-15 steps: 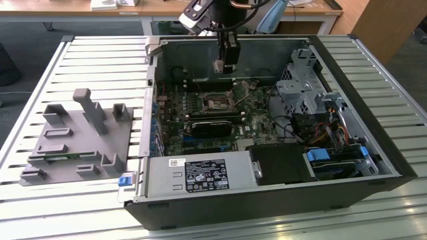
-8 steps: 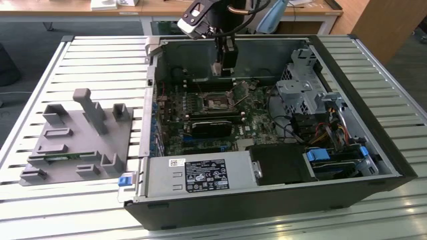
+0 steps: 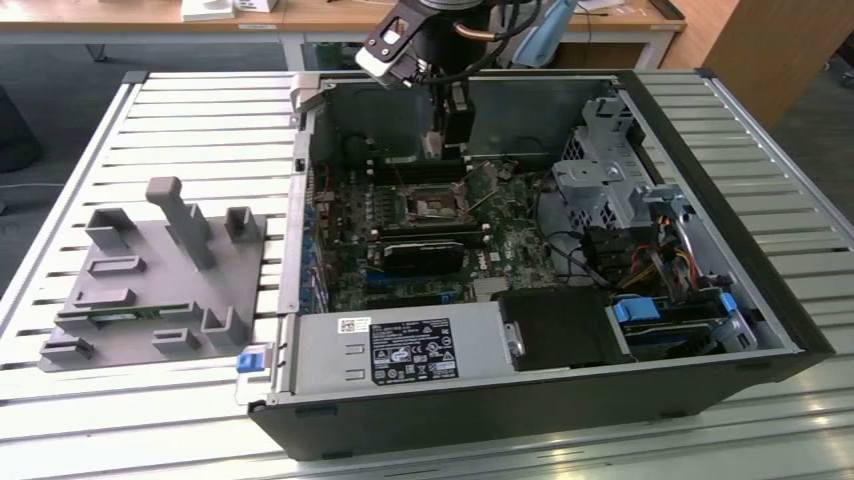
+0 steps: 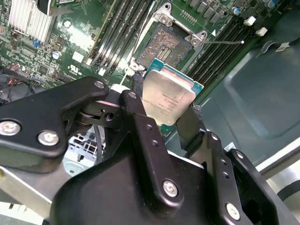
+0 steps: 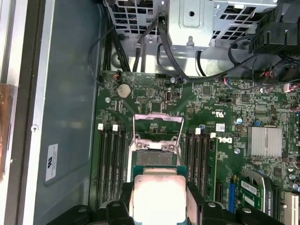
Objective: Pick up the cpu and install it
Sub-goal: 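Place the cpu into insertion slot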
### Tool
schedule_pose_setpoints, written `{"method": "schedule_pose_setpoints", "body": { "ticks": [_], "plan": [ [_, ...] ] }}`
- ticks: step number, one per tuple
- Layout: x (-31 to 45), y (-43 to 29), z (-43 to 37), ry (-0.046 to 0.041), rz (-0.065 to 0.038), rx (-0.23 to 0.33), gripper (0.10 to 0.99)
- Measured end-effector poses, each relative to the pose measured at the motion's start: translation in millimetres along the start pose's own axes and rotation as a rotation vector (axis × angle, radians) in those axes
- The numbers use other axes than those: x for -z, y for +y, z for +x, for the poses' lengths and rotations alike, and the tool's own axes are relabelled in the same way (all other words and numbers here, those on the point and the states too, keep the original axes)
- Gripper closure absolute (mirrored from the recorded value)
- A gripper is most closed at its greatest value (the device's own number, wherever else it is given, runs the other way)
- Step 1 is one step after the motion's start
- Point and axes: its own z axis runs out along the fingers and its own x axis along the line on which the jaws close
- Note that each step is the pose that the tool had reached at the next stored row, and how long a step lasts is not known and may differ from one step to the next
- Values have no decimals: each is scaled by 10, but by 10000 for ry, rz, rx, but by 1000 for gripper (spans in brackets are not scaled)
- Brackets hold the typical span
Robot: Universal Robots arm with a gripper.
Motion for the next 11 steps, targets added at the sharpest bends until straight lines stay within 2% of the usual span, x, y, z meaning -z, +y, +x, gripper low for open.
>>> {"method": "schedule_pose_setpoints", "body": {
  "ticks": [11],
  "plan": [
    [-101, -7, -1, 0, -1, -1, 553]
  ]
}}
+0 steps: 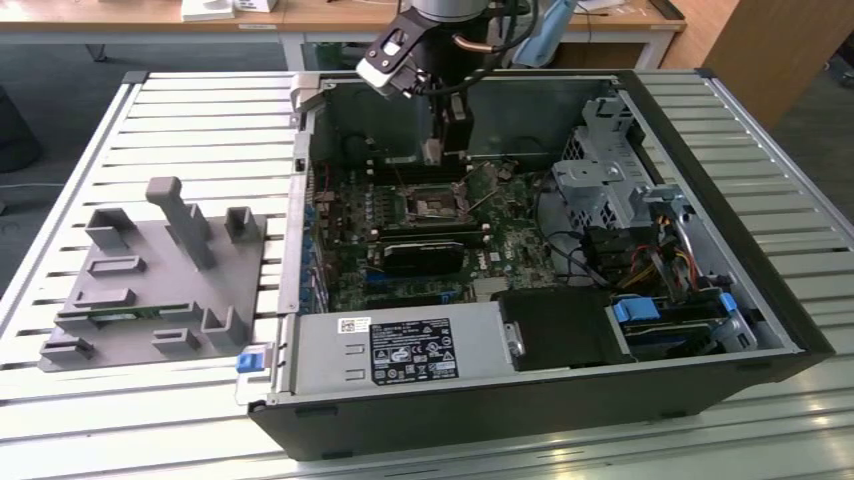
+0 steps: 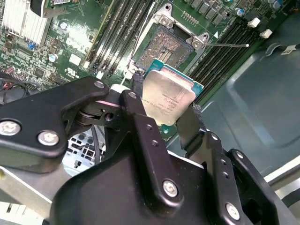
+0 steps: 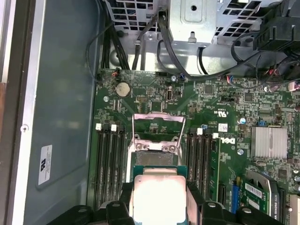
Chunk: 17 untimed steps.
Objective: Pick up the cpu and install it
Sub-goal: 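Place the cpu into insertion slot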
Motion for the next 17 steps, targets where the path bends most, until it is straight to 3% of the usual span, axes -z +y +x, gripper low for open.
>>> {"method": "schedule_pose_setpoints", "body": {
  "ticks": [17],
  "plan": [
    [-172, -11, -1, 1, 0, 0, 553]
  ]
}}
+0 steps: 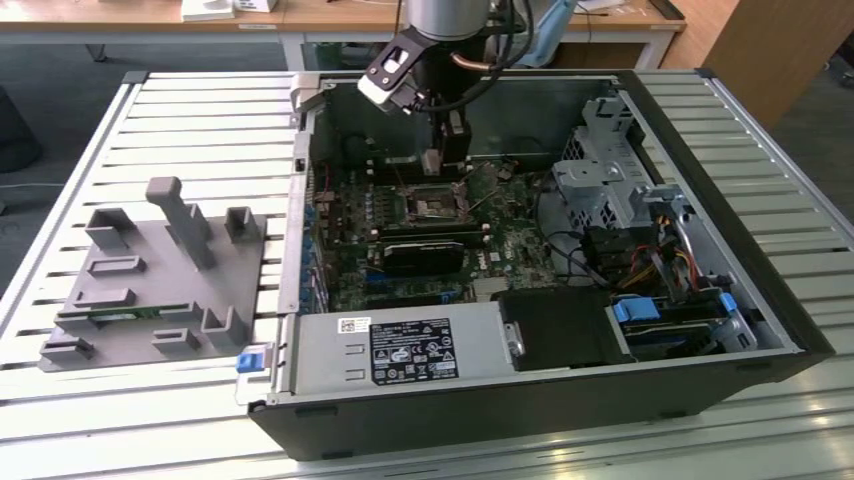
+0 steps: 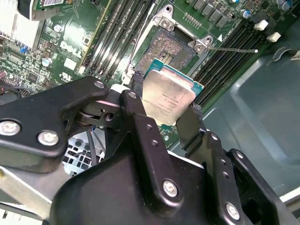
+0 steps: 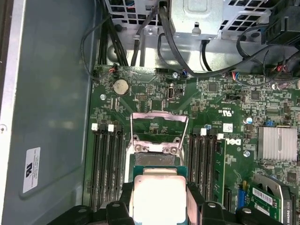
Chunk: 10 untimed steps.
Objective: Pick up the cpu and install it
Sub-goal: 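Place the cpu into insertion slot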
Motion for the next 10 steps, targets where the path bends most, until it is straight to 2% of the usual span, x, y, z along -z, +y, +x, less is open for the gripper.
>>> {"method": "schedule_pose_setpoints", "body": {
  "ticks": [10],
  "plan": [
    [-42, -3, 0, -1, 0, 0, 553]
  ]
}}
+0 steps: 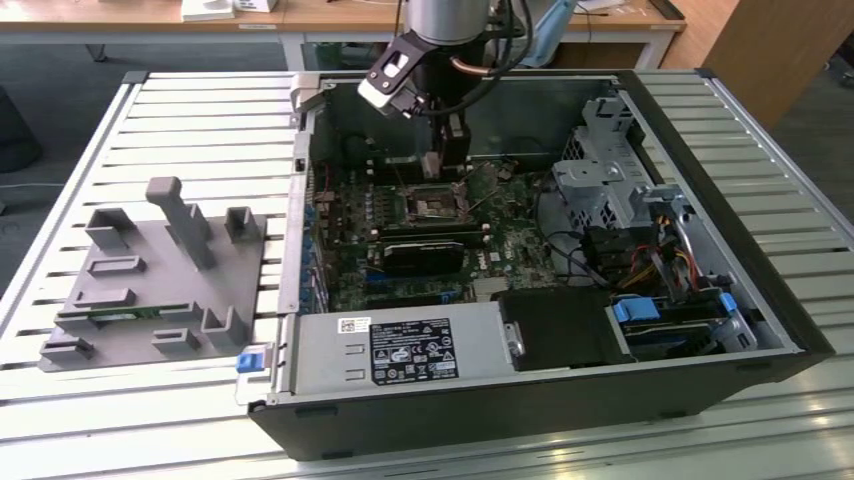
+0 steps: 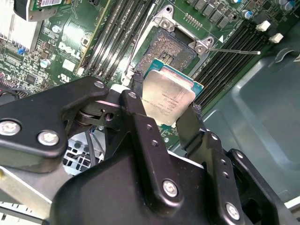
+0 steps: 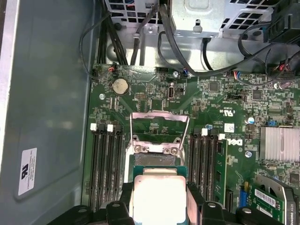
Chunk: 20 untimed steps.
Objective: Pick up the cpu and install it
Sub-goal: 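Place the cpu into insertion slot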
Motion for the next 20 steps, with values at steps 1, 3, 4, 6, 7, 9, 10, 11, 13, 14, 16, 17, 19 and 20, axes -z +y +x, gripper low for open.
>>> {"method": "schedule_pose_setpoints", "body": {
  "ticks": [1, 3, 4, 6, 7, 9, 10, 11, 13, 14, 16, 17, 19, 20],
  "plan": [
    [-5, 0, 0, 0, 0, 0, 553],
    [-15, -1, 0, 0, 0, 0, 553],
    [-21, -1, 0, 0, 0, 0, 553],
    [-34, -3, 0, 0, 0, 0, 553],
    [-41, -3, 0, 0, 0, 0, 553],
    [-59, -5, 0, 0, 0, 0, 553],
    [-70, -5, 0, 1, 0, 0, 553],
    [-82, -6, 0, 0, -1, 0, 553],
    [-108, -8, 2, 0, 0, -4, 553],
    [-121, -9, 3, -1, 0, -7, 553],
    [-141, -10, 3, 0, -1, -11, 553],
    [-147, -10, 3, 0, -1, -13, 553],
    [-155, -11, 3, -1, 0, -14, 553],
    [-158, -11, 2, -2, 0, -15, 553]
  ]
}}
